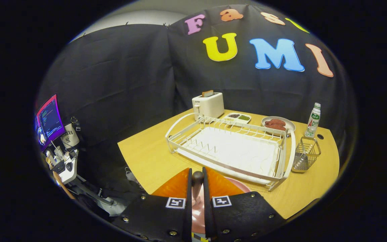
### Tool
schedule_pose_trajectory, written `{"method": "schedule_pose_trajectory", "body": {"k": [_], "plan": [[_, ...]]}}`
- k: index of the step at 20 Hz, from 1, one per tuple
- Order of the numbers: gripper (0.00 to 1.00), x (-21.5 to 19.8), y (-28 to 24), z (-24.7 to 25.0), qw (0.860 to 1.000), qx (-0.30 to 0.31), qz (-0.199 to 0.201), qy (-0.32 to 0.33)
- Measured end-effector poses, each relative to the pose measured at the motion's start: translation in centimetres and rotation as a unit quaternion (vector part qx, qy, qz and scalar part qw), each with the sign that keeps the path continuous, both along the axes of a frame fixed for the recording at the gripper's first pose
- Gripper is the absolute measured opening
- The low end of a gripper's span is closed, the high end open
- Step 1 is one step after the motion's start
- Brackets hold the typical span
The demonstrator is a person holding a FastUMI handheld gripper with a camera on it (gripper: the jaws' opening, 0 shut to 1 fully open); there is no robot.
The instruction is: Take the plate from the dish rack, then take the spoon from the basket and place it into the plate.
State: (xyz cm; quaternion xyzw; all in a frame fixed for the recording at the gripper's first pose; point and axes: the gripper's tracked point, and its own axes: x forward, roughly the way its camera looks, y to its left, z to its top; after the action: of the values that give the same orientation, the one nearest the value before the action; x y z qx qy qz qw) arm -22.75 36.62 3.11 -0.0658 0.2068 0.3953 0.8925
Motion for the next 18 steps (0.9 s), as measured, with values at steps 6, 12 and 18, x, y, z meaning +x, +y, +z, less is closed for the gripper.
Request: {"method": "schedule_pose_trajectory", "body": {"k": [6, 12, 18], "plan": [[0.15, 2.5, -0.8, 2.8, 0.999, 0.022, -0.019, -0.021], [0.15, 4.3, -2.4, 4.2, 0.998, 0.040, -0.046, -0.021], [0.15, 6.5, -5.6, 9.5, 0.991, 0.064, -0.084, -0.080]]}}
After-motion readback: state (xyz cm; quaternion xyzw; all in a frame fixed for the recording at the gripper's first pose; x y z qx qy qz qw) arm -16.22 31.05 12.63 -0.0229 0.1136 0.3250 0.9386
